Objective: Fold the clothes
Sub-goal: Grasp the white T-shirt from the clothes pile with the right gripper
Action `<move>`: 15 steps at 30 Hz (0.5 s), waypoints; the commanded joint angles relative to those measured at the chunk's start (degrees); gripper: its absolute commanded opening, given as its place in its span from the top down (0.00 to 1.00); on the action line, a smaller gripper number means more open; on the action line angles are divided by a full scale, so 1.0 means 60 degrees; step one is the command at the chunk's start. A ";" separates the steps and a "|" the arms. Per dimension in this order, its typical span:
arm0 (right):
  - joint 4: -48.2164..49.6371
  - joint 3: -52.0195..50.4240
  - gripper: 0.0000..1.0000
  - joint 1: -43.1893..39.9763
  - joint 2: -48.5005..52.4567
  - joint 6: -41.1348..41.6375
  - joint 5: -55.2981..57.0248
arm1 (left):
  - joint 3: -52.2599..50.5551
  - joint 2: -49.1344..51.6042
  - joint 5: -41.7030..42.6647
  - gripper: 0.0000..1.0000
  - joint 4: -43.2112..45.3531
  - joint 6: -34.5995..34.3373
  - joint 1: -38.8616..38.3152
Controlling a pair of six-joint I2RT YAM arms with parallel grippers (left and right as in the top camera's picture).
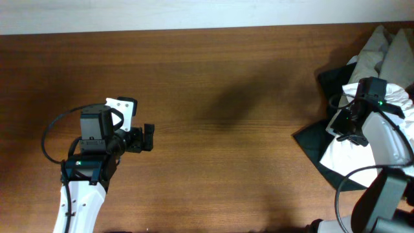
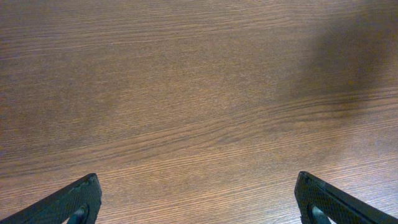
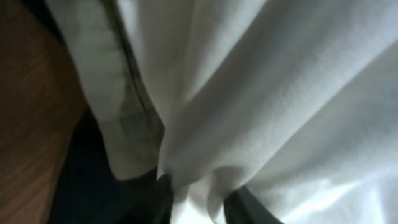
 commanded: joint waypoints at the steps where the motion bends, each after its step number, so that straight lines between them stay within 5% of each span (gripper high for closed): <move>1: 0.0280 0.0153 0.84 -0.0036 0.0087 0.0033 0.0193 | 0.0200 -0.0004 0.0171 0.01 0.0029 0.0011 0.0026; 2: 0.0361 0.0153 0.96 -0.0036 0.0087 0.0033 0.0189 | 0.0200 -0.0004 0.0171 0.01 0.0029 0.0011 0.0026; 6: -0.0699 0.0845 0.96 -0.0029 -0.0219 -0.0270 -0.0244 | 0.0200 -0.0004 0.0175 0.01 0.0033 0.0015 0.0026; 10: -0.2965 0.4273 0.96 0.0943 -0.1060 -0.3952 -0.7027 | 0.0200 -0.0004 0.0171 0.01 0.0321 0.0015 0.0026; 15: -0.1814 0.4404 0.96 0.6317 -0.0295 -0.4197 -0.5901 | 0.0200 -0.0004 0.0171 0.01 0.0317 0.0015 0.0026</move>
